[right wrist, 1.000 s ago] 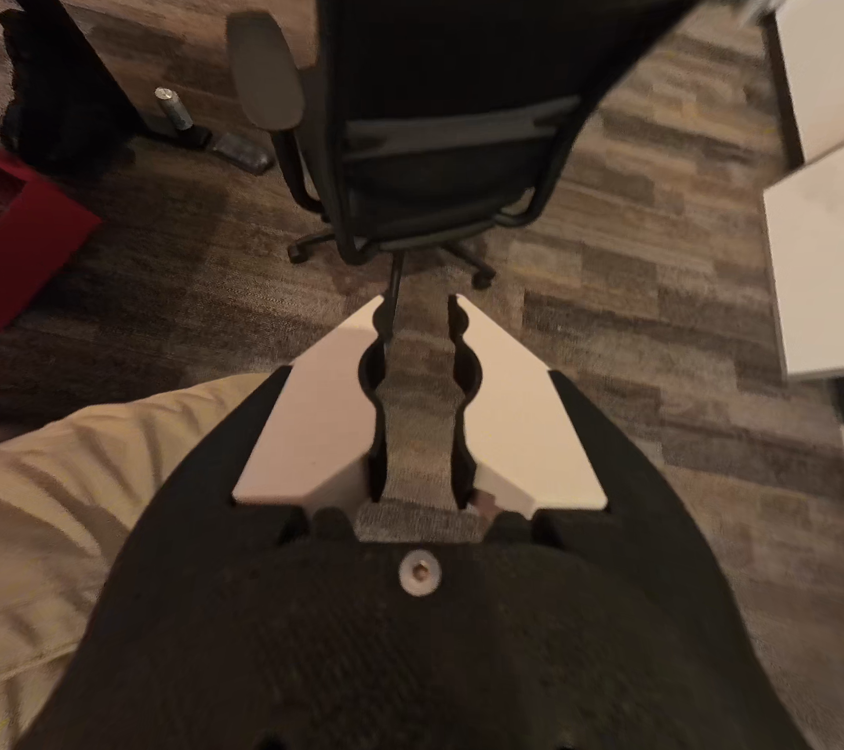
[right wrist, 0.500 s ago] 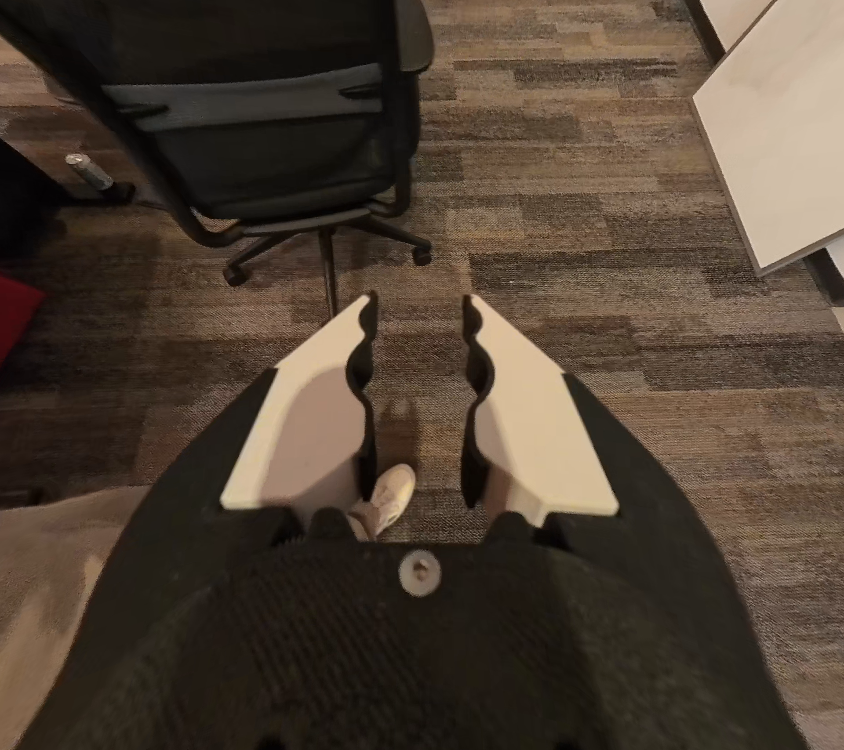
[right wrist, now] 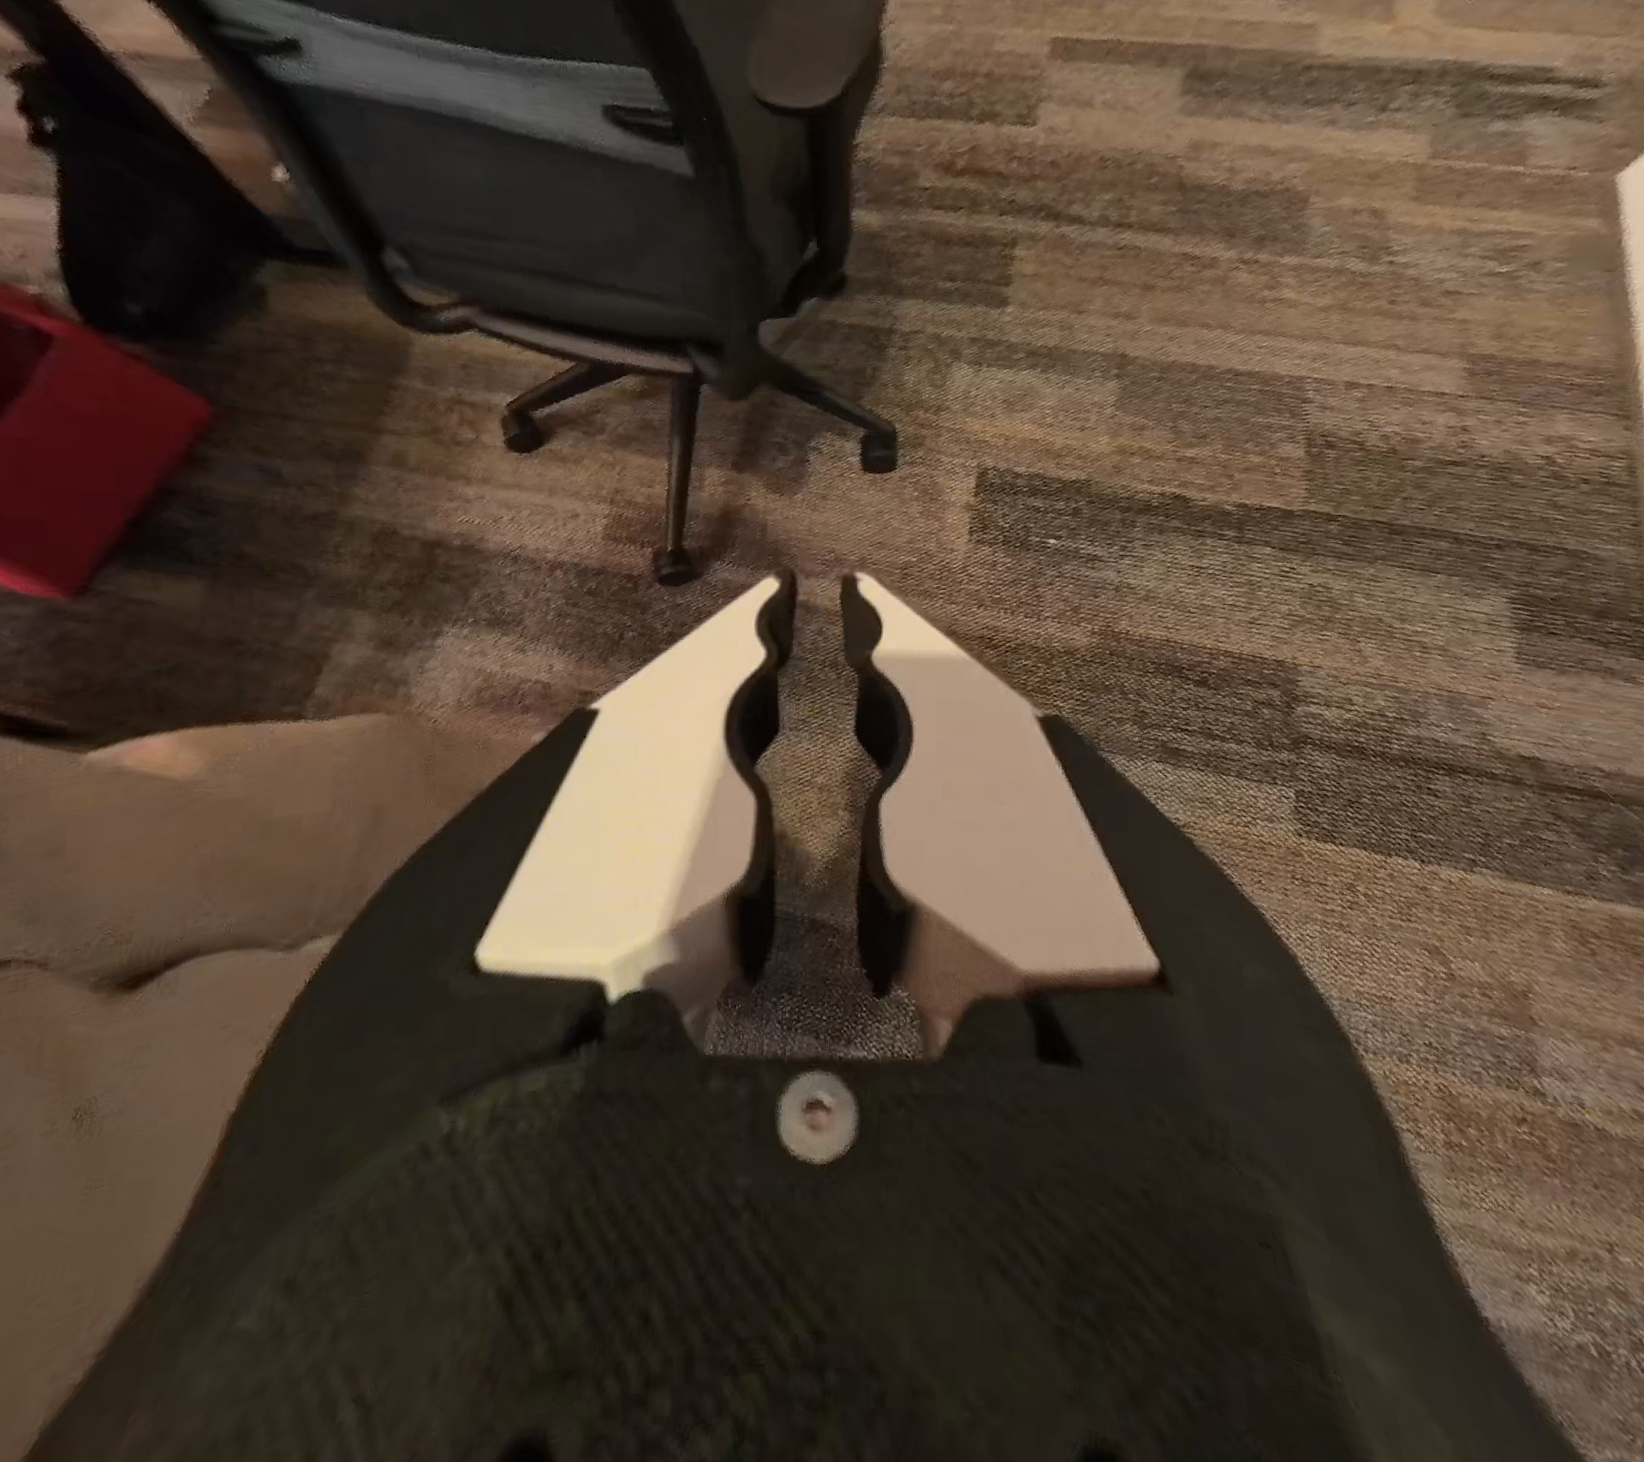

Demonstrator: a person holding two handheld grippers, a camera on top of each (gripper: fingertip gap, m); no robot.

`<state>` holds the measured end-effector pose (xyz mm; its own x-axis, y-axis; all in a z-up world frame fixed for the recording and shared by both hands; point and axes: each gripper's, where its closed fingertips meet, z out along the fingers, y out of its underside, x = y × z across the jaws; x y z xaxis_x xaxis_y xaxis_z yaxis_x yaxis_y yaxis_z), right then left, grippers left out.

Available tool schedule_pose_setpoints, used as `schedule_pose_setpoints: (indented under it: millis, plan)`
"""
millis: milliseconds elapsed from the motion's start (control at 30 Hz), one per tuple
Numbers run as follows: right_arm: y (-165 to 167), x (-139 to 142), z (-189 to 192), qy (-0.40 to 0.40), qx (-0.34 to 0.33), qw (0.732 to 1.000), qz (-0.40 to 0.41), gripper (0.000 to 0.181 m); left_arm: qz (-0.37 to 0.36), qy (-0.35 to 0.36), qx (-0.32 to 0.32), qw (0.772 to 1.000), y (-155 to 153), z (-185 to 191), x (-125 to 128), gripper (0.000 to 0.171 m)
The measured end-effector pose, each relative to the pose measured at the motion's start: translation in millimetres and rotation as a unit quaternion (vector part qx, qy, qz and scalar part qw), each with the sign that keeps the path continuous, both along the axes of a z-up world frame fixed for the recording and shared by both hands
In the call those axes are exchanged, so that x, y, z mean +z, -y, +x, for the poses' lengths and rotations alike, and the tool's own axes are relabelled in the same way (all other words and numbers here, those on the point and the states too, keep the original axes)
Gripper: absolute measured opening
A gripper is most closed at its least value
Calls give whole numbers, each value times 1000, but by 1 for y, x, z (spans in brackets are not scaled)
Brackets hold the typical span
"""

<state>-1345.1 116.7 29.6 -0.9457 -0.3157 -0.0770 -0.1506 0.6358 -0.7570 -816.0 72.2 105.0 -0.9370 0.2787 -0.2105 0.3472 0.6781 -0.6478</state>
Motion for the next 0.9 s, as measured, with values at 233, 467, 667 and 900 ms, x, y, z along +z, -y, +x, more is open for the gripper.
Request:
schedule_pose_setpoints:
  millis: [233,467,667,900]
  plan:
    - [25,19,-13,-53,76,996,4,10,75,-39,150,985,-99,46,-92,0]
    - [73,34,-21,34,23,999,-18,11,3,-59,138,989,-46,15,-55,0]
    - [106,35,8,27,59,998,-9,12,-49,-57,149,986,-22,34,-21,0]
    - [121,36,33,15,76,996,45,12,-102,-54,225,967,16,133,-5,0]
